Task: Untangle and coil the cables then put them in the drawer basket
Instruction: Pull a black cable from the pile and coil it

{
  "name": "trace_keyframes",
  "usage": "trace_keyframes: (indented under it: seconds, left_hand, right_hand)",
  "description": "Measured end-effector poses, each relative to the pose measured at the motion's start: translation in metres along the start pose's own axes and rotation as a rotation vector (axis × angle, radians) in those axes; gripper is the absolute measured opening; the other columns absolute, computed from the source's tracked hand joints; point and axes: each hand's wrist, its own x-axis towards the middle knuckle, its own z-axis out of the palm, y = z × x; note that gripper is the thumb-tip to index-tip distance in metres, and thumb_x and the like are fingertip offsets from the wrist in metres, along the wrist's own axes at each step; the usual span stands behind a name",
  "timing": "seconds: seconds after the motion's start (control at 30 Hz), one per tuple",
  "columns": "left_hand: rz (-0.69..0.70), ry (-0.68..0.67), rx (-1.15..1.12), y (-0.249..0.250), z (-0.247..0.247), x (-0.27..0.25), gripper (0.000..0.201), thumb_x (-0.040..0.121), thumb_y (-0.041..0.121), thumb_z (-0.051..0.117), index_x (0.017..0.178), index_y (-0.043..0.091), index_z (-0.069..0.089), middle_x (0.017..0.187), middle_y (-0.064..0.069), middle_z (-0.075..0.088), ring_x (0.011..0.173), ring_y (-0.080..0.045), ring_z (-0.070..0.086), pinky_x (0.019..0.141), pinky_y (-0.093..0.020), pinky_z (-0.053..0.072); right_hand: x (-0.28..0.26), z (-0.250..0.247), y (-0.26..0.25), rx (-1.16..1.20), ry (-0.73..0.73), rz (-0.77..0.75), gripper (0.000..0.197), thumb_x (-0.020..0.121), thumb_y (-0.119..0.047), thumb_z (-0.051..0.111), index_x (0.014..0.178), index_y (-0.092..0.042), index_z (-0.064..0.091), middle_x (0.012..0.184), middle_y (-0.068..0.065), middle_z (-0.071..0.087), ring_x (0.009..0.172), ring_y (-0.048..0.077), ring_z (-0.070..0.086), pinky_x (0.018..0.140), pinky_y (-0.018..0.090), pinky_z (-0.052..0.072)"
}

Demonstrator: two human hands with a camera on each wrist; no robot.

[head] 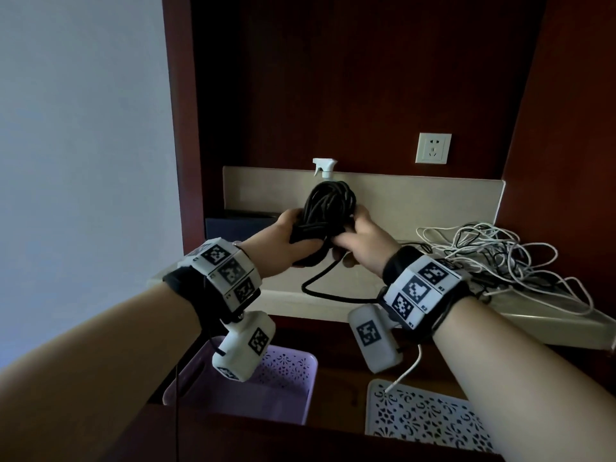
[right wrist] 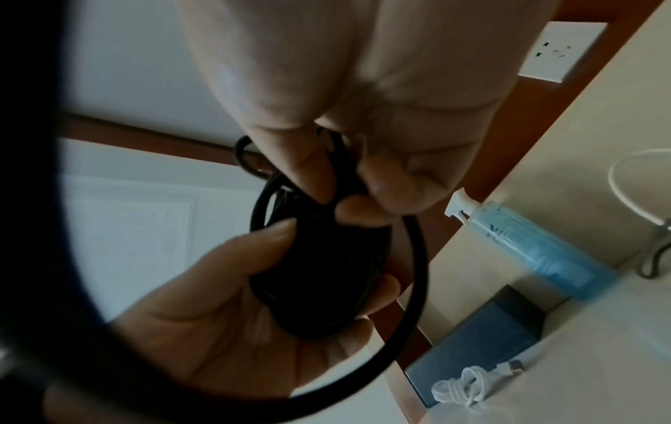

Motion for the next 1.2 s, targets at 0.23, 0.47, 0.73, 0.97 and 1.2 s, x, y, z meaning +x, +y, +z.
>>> trace_keyframes:
  seconds: [0.23, 0.47, 0.73, 0.97, 1.2]
  left_hand:
    - [-0.083, -0.078, -0.179, 0.006, -0.005, -0.002, 0.067, 0.08, 0.045, 0.061, 0.13, 0.009, 0.032, 0.115, -0.007, 0.06, 0.101, -0.012, 0.06, 0.087, -0.025, 0.047]
    - [-0.156, -0.224, -0.424, 0.014, -0.024, 0.001, 0.073, 0.068, 0.043, 0.061, 0.133, 0.019, 0.036, 0.117, -0.016, 0.062, 0.093, -0.03, 0.069, 0.07, -0.04, 0.058]
    - [-0.18, -0.397, -0.357, 0.02, -0.033, 0.004, 0.082, 0.051, 0.034, 0.089, 0.12, 0.018, 0.049, 0.106, -0.011, 0.07, 0.096, -0.029, 0.069, 0.071, -0.043, 0.058]
    - [-0.205, -0.091, -0.337, 0.005, -0.019, 0.017, 0.033, 0.085, -0.006, 0.057, 0.113, 0.008, 0.047, 0.113, -0.019, 0.056, 0.092, -0.033, 0.066, 0.067, -0.039, 0.06]
    - [-0.206, 0.314, -0.927, -0.029, -0.024, 0.025, 0.031, 0.093, 0.002, 0.052, 0.123, 0.011, 0.047, 0.113, -0.017, 0.056, 0.09, -0.031, 0.064, 0.059, -0.037, 0.06]
  right_hand:
    - [0.002, -0.002, -0.002, -0.122, 0.034, -0.102, 0.034, 0.092, -0.003, 0.04, 0.118, -0.02, 0.027, 0.088, 0.002, 0.053, 0.094, 0.027, 0.056, 0.089, 0.042, 0.046]
    - [-0.004, -0.009, -0.011, -0.488, -0.126, -0.21, 0.023, 0.091, -0.013, 0.04, 0.114, -0.012, 0.034, 0.098, 0.018, 0.058, 0.091, 0.034, 0.056, 0.083, 0.043, 0.045]
    - [0.002, -0.012, -0.008, -0.668, -0.224, -0.231, 0.025, 0.092, -0.015, 0.041, 0.115, -0.01, 0.034, 0.101, 0.017, 0.055, 0.094, 0.034, 0.053, 0.083, 0.043, 0.044]
    - [0.012, -0.021, 0.001, -0.644, -0.209, -0.3, 0.031, 0.087, -0.014, 0.042, 0.116, -0.026, 0.038, 0.109, -0.002, 0.055, 0.099, 0.021, 0.055, 0.085, 0.038, 0.045]
    - [0.01, -0.048, 0.009, -0.874, 0.098, -0.307, 0.017, 0.089, -0.015, 0.043, 0.093, -0.02, 0.058, 0.09, -0.007, 0.056, 0.084, 0.018, 0.048, 0.066, 0.029, 0.032]
